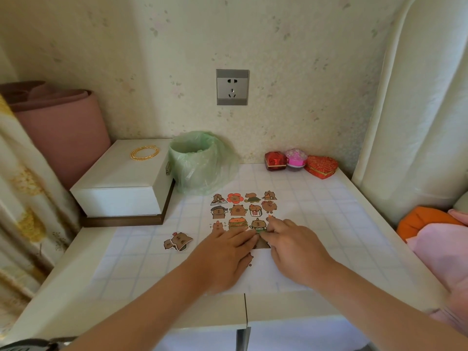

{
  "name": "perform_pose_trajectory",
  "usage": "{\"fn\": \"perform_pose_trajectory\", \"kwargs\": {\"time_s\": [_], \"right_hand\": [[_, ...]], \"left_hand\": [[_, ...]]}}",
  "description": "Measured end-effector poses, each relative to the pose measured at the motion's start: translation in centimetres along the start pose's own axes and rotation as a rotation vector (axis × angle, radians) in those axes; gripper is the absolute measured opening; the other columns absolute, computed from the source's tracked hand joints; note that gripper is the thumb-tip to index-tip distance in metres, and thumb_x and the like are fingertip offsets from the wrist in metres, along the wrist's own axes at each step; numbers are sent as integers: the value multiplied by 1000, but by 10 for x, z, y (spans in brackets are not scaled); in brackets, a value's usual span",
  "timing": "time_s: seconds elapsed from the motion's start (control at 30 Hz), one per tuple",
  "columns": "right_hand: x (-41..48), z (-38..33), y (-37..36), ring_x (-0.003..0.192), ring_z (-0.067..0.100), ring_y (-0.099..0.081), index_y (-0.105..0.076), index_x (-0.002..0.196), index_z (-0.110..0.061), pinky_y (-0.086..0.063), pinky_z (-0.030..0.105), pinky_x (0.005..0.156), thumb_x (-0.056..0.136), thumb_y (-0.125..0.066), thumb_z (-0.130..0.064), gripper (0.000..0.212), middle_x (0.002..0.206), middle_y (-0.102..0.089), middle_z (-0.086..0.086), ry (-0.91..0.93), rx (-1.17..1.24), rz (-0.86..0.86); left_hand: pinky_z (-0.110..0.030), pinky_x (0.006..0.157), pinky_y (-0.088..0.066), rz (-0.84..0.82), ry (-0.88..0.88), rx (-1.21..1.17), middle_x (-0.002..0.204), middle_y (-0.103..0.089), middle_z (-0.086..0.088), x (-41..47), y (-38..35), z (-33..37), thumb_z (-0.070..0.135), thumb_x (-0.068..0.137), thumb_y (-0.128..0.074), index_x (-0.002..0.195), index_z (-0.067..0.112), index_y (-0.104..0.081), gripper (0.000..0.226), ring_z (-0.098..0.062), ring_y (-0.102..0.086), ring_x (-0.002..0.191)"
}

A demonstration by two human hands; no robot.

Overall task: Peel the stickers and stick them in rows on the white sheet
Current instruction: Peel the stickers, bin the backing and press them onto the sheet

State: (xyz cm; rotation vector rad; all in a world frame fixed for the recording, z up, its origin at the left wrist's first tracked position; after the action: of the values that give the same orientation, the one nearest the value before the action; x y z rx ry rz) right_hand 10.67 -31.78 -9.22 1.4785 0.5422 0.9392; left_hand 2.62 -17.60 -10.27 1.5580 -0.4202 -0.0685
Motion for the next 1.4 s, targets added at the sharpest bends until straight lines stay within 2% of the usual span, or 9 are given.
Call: {"fn": "perform_pose_trajectory", "kwargs": {"time_s": [0.2, 0.4, 0.5, 0.73, 0.87, 1.0, 1.17, 1.3, 1.4], "right_hand": [[-4, 1, 2, 78, 16, -58, -74, 93, -25, -48, 31, 51, 82, -58, -21, 20, 101, -64, -7, -41, 64, 31], [-5, 14, 4, 104, 20, -60, -72, 107, -20, -51, 31, 79, 90, -58, -18, 22, 128, -64, -6, -158, 303, 22], [-7, 8, 2, 103, 25, -58, -65, 127, -22, -54, 37, 78, 84, -49, -21, 46, 129, -60, -1, -70, 208, -3], [-8, 7, 2, 106, 21, -54, -66, 117, -26, -49, 36, 76, 82, -33, -27, 49, 125, -54, -5, -39, 136, -32], [-6, 9, 1, 114, 18, -51, -64, 128, -28, -48, 35, 82, 90, -44, -23, 43, 133, -52, -8, -51, 177, -41], [-5, 8, 2, 113, 20, -52, -65, 129, -27, -48, 36, 83, 90, -47, -21, 44, 131, -55, -7, -41, 184, -20], [-5, 2, 1, 104, 21, -55, -68, 117, -25, -49, 37, 77, 87, -47, -22, 37, 124, -57, -4, -39, 120, 6], [-11, 0, 6, 91, 21, -61, -73, 106, -24, -52, 34, 66, 72, -71, -15, 35, 112, -65, -2, -30, 75, 89], [-19, -7, 8, 106, 16, -59, -75, 107, -26, -53, 31, 71, 76, -66, -17, 33, 112, -67, -9, 115, 76, 117]], "left_hand": [[-39, 102, -51, 4, 20, -75, 136, -62, -1, -4, -4, 0, 38, 100, -36, 131, 15, -65, 48, -21, -59, 125], [-34, 97, -51, 60, 71, -134, 128, -63, 2, -2, 8, 0, 38, 94, -44, 129, 17, -63, 45, -19, -59, 115], [-40, 88, -52, 35, 102, -54, 122, -60, 2, 4, 8, 4, 37, 89, -43, 134, 18, -56, 51, -20, -57, 111], [-43, 85, -48, 13, 166, -16, 116, -56, -1, 14, -1, 4, 37, 84, -33, 131, 14, -62, 60, -23, -53, 110], [-38, 108, -37, -66, 237, -77, 136, -48, 1, 12, 4, 0, 46, 82, -19, 138, 14, -54, 74, -20, -43, 126], [-31, 105, -37, -76, 209, -86, 144, -48, 3, 3, 7, -4, 53, 86, -16, 140, 13, -54, 76, -19, -44, 129], [-42, 98, -51, 27, 81, -60, 133, -61, 2, -5, 3, 8, 44, 94, -42, 134, 18, -60, 51, -20, -55, 123], [-37, 106, -42, 3, 47, -80, 147, -49, 4, -9, 0, 13, 50, 98, -38, 142, 22, -54, 55, -18, -44, 134], [-38, 104, -42, -13, 70, -77, 143, -48, 2, -9, 3, 14, 51, 98, -35, 143, 21, -52, 56, -20, -41, 132]]}}
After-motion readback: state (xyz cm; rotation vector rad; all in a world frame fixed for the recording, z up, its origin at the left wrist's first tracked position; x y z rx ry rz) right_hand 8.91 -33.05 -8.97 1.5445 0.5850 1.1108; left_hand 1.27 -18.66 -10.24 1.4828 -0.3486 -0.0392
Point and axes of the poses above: each hand's wrist, its own x-axis towards the middle knuckle, its own y-axis out of the back of the hand, z = x × y, the point moved 5 cm from there along x, towards the middle knuckle
